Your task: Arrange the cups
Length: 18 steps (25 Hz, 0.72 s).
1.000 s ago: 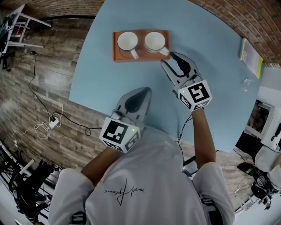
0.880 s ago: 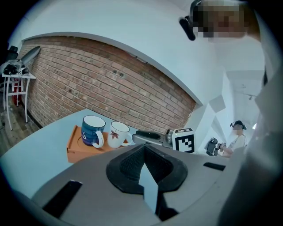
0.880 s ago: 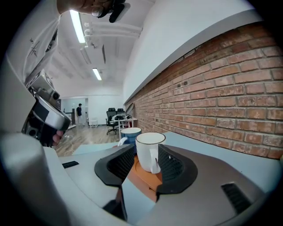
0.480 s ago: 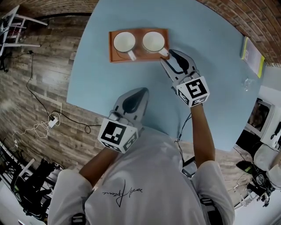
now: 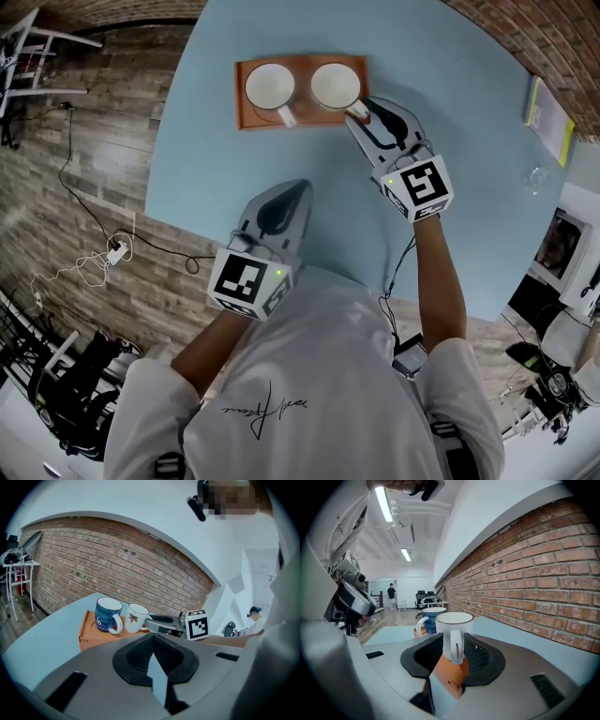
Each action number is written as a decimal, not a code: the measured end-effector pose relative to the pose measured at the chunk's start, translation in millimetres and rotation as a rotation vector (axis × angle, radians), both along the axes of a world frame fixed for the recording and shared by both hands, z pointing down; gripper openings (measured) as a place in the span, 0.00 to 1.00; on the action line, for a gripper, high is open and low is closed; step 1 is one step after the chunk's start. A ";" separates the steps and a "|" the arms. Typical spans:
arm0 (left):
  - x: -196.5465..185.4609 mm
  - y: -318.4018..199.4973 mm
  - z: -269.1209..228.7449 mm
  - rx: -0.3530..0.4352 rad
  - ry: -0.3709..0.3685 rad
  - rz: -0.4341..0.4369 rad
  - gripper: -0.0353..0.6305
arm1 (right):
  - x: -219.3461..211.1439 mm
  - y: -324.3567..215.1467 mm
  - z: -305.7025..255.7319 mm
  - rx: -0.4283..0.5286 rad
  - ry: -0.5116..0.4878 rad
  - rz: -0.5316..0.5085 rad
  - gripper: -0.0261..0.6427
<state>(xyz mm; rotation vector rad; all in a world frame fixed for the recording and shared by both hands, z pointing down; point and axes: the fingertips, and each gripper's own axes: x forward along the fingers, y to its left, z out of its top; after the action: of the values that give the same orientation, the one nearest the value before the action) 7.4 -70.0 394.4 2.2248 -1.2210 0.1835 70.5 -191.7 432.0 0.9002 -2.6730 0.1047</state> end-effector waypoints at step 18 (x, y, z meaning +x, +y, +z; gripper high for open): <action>-3.9 -4.3 12.5 -0.039 0.004 -0.025 0.07 | -3.1 1.9 8.9 -0.003 0.002 -0.022 0.17</action>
<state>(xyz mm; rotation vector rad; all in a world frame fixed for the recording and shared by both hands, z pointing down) 3.5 -74.3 406.9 2.1741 -1.2327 0.1913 67.4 -189.8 440.9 0.8691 -2.6801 0.1025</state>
